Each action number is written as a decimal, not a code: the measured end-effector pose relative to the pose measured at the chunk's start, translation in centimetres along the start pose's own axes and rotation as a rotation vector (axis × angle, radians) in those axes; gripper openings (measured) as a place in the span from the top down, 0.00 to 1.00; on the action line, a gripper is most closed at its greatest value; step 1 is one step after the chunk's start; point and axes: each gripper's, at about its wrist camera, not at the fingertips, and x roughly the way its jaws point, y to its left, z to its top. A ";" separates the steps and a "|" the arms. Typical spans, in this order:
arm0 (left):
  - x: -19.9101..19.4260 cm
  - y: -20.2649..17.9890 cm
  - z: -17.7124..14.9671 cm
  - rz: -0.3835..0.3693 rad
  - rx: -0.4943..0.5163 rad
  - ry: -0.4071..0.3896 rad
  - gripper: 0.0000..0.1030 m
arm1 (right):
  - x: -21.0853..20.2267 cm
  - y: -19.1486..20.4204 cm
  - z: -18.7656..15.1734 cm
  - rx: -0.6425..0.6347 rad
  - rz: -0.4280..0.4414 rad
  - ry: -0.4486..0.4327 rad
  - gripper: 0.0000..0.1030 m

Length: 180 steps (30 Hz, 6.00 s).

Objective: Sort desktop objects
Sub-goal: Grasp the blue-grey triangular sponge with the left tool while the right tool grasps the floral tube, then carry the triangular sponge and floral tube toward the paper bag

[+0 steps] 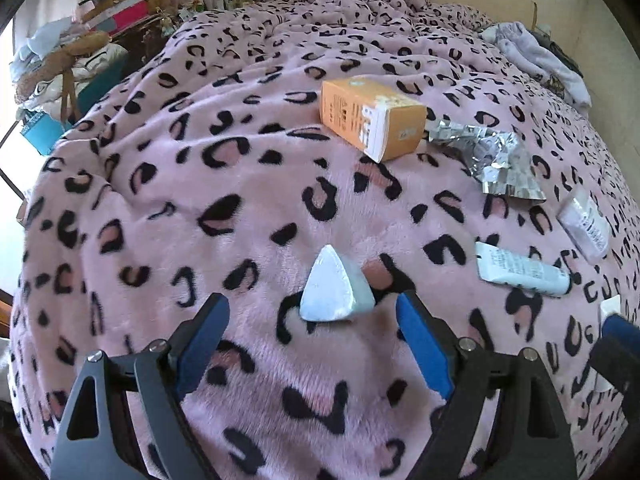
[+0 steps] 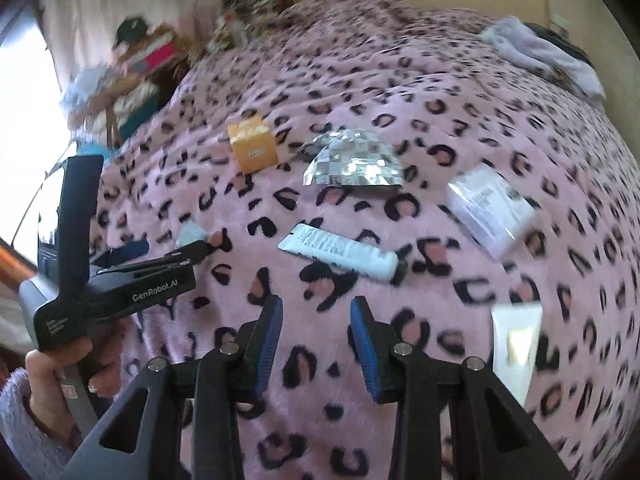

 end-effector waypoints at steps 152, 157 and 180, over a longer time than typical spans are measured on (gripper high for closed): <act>-28.3 -41.6 -12.1 -0.448 0.501 -0.300 0.60 | -32.6 -25.6 -21.1 0.505 -0.259 -0.452 0.81; -27.5 -43.7 -12.2 -0.463 0.519 -0.282 0.60 | -32.5 -27.4 -22.0 0.529 -0.272 -0.443 0.81; -25.6 -54.2 -11.3 -0.537 0.608 -0.239 0.60 | -33.6 -36.0 -22.9 0.603 -0.341 -0.439 0.81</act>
